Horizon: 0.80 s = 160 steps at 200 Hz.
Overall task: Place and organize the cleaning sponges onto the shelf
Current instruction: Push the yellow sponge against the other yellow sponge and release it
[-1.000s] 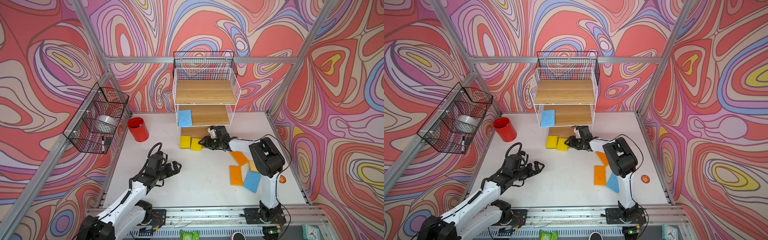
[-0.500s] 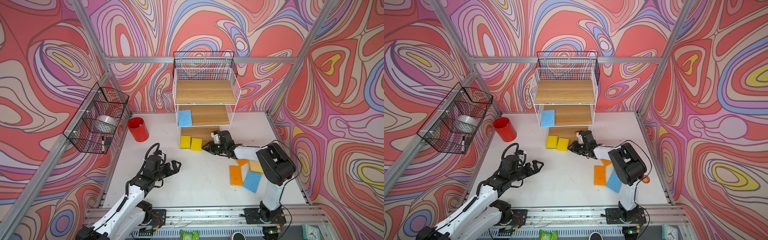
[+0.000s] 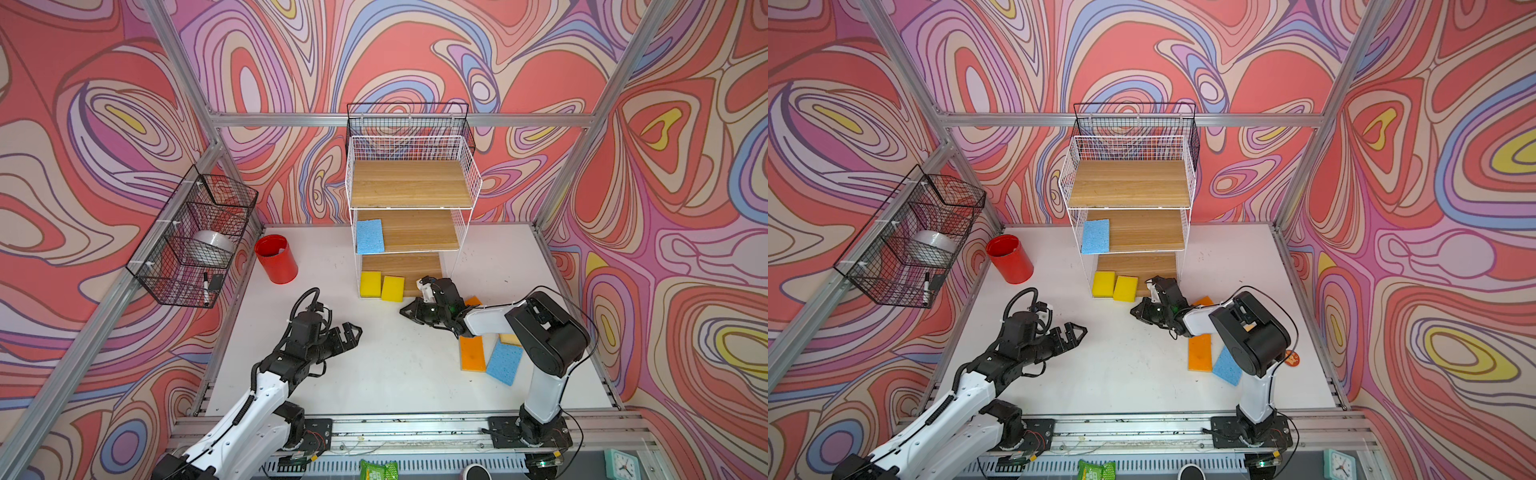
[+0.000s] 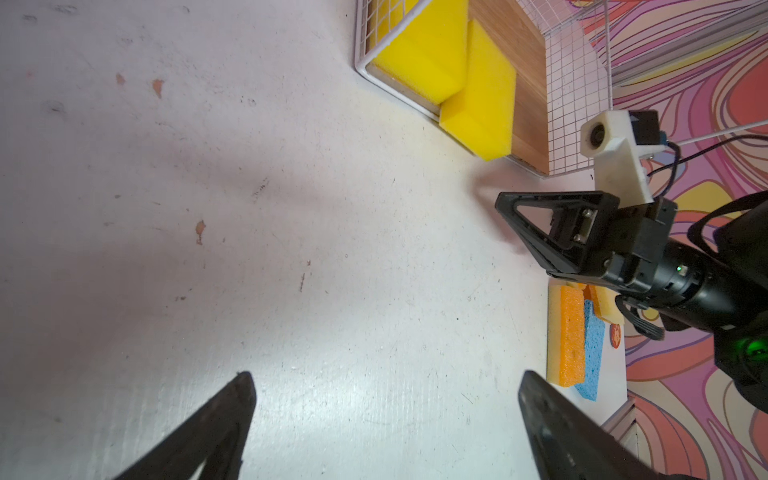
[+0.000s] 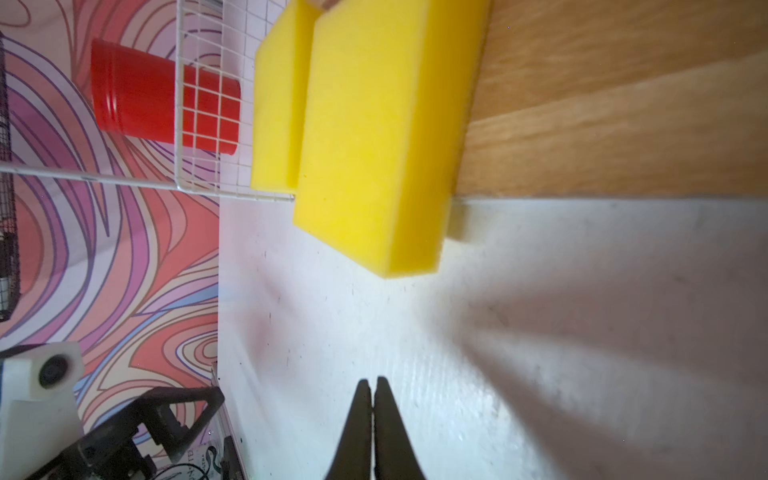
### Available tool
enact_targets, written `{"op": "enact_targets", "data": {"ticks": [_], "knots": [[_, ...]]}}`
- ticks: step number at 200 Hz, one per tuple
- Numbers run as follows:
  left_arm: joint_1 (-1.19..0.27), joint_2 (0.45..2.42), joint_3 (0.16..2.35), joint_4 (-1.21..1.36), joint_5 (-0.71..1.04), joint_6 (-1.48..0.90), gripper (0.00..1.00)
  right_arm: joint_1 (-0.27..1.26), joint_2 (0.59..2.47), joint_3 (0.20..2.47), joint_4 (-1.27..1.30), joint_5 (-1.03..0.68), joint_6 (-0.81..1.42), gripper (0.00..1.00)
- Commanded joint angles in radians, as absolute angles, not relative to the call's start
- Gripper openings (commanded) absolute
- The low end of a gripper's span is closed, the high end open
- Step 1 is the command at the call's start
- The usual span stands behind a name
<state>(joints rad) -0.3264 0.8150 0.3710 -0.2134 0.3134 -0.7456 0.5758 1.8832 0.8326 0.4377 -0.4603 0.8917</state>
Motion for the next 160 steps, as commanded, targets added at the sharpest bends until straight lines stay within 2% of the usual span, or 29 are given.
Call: {"op": "enact_targets", "data": {"ticks": [1, 44, 160], "knots": [[-0.321, 0.818, 0.359, -0.218, 0.317, -0.758, 1.00, 0.580, 1.929, 0.859, 0.489, -0.446, 0.922, 0.00], [-0.321, 0.831, 0.357, -0.210, 0.313, -0.754, 1.00, 0.573, 1.975, 0.915, 0.448, -0.403, 0.916, 0.00], [-0.321, 0.910, 0.359, -0.147, 0.319, -0.755, 1.00, 0.528, 2.044, 1.011, 0.432, -0.445, 0.902, 0.00]]}}
